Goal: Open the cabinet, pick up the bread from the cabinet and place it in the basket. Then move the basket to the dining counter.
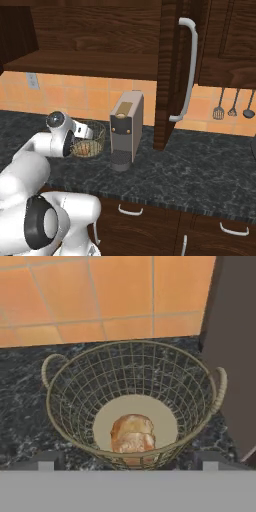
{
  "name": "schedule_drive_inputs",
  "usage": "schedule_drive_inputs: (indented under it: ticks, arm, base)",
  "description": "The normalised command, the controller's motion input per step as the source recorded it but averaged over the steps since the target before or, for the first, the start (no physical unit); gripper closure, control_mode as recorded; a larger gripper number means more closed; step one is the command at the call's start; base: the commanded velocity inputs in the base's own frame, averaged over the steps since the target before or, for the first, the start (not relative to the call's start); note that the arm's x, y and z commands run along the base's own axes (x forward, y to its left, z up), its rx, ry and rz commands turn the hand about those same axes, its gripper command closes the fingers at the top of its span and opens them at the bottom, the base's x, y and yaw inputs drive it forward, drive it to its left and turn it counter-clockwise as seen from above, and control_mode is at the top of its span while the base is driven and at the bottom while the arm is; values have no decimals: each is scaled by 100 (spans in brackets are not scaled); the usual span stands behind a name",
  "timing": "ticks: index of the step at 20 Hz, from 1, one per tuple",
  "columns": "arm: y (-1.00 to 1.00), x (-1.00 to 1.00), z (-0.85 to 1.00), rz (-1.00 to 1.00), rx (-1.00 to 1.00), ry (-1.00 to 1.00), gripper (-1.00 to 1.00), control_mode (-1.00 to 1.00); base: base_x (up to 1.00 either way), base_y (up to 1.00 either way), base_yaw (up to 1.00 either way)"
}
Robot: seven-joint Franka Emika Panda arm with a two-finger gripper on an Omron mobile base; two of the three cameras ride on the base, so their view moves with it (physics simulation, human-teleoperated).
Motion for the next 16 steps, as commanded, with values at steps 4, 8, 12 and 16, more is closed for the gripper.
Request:
schedule_drive_inputs:
  ticks: [4,8,12,16]
  arm:
    - [-18,-46,77,-23,0,25,-100,-100]
    - [-30,-27,47,-22,2,39,-100,-100]
    - [-33,-47,25,-11,19,13,-100,-100]
    - [-9,-56,0,-24,31,-1,-100,-100]
  base:
    - [0,0,0]
    - [0,0,0]
    - [0,0,0]
    - [0,0,0]
